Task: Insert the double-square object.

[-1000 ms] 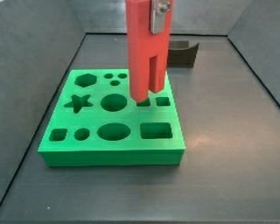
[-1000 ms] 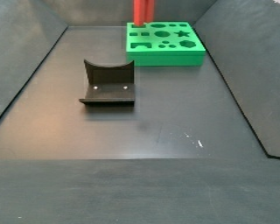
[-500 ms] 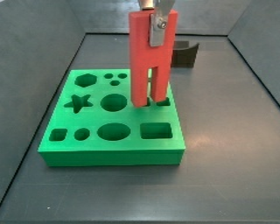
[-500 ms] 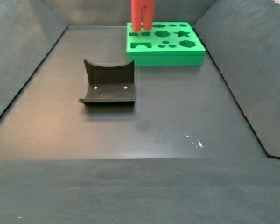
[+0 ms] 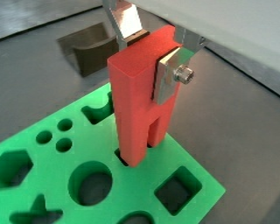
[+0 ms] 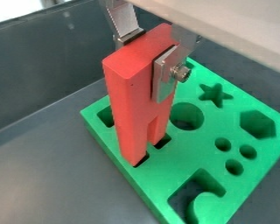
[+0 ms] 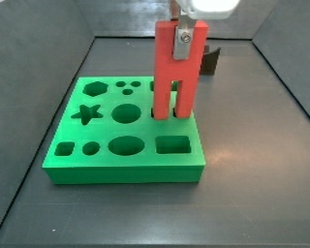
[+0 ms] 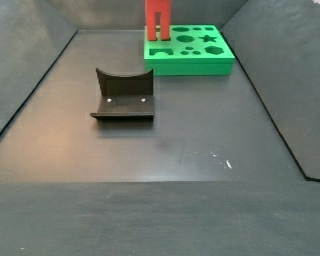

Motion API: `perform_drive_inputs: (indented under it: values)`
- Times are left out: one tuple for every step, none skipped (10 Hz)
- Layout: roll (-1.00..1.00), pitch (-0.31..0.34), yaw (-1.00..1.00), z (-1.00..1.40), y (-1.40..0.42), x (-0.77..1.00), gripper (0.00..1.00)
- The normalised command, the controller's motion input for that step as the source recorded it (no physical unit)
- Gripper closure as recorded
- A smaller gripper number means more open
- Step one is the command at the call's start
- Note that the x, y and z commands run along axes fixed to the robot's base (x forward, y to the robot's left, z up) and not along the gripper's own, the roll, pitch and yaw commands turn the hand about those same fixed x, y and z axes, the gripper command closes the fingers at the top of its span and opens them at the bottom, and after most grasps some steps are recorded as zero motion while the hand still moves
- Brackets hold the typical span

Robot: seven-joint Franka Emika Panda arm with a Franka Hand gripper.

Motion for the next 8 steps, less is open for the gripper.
perform_drive_inputs:
  values:
    - [0.14,0.070,-0.62,-0.14,0.00,0.04,1.00]
    - [0.08,0.039,-0.10,-0.17,0.04,-0.16,1.00]
    - [0.09,0.013,-0.12,-0.24,0.07,0.00,1.00]
    - [0.11,0.000,0.10,-0.33,0.12,0.00,1.00]
    - [0.11,-0.010,0.27,-0.35,0.11,-0.01,1.00]
    - [0.10,-0.041,0.27,-0.39,0.05,-0.01,1.00]
    - [0.06,-0.043,0.15,-0.39,0.00,-0.09,1.00]
    - [-0.07,-0.053,-0.02,-0.34,-0.10,-0.13,1.00]
